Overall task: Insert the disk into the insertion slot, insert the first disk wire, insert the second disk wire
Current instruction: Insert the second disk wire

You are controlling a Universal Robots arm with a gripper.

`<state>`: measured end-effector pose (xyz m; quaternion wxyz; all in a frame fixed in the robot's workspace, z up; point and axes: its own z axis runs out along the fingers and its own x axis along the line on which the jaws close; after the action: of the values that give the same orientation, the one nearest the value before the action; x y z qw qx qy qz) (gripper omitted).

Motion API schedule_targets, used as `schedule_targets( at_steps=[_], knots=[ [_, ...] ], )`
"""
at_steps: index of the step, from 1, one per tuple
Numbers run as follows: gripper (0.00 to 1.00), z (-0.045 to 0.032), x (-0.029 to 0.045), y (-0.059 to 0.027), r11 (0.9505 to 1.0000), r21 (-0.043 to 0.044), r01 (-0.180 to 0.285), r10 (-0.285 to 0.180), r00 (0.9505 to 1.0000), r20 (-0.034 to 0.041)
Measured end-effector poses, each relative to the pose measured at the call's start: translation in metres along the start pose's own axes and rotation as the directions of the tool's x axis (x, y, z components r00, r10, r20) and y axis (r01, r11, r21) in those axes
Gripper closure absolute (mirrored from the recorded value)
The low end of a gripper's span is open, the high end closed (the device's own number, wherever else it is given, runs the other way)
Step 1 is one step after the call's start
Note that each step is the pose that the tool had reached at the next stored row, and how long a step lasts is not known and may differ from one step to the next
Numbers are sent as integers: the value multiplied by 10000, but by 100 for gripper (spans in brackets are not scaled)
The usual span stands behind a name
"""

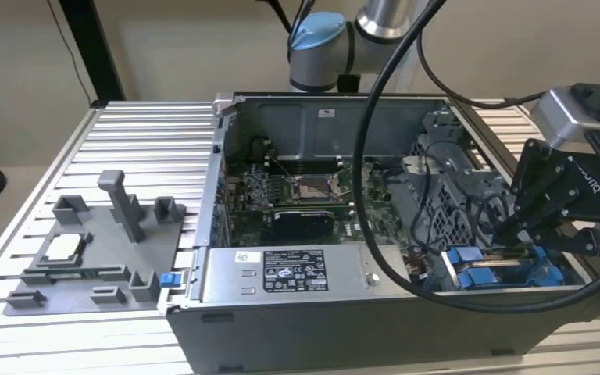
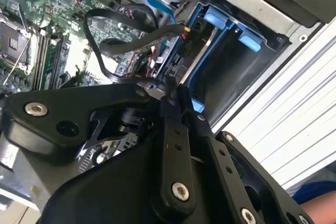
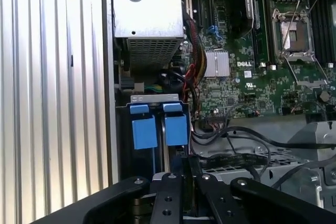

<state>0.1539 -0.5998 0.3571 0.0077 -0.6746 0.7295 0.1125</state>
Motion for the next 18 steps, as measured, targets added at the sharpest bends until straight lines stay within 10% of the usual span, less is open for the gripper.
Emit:
schedule_targets(
  at_steps=[18],
  knots=[
    [100, 65, 1, -105, 10000, 9, 6, -6, 10000, 50]
  ],
)
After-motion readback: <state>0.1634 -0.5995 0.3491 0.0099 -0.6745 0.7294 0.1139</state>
